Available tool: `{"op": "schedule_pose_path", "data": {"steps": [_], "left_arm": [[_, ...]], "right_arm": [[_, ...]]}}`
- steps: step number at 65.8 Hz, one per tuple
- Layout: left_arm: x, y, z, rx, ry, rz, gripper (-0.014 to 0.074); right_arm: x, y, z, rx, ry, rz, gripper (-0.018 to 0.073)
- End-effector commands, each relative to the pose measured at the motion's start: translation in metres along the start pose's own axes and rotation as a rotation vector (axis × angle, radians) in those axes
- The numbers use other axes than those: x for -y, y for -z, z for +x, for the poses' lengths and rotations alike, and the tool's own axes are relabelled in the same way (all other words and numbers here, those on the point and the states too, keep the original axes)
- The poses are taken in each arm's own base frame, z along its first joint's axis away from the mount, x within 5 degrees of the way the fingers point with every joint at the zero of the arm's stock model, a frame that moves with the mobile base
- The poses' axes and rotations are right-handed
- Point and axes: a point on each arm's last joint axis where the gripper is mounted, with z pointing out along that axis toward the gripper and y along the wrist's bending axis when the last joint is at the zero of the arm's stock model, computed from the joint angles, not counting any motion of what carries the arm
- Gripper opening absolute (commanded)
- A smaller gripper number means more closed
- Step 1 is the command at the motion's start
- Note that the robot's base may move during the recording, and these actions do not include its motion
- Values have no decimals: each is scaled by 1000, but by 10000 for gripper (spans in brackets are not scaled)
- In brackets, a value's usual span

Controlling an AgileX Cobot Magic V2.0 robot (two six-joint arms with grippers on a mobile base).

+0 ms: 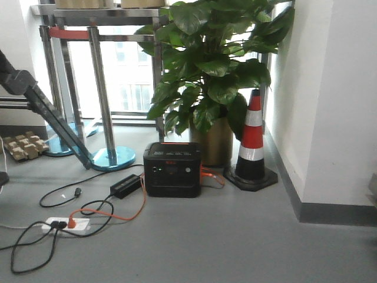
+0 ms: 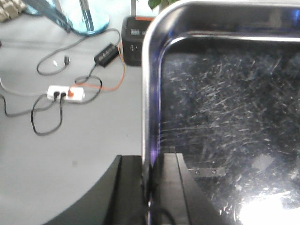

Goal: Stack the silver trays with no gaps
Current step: 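Drive past the potted plant and traffic cone carrying the tray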

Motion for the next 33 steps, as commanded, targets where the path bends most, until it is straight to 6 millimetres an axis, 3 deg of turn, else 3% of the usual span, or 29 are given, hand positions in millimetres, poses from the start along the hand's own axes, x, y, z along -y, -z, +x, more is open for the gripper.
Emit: {"op": "schedule_pose_path", "data": {"steps": [1, 33], "left_arm": [[1, 2, -5, 61, -36, 3, -13], [1, 2, -6, 67, -40, -4, -13]], "right_arm": [[-5, 5, -6, 57, -1, -56, -78], [-5, 5, -6, 57, -1, -56, -78]]}}
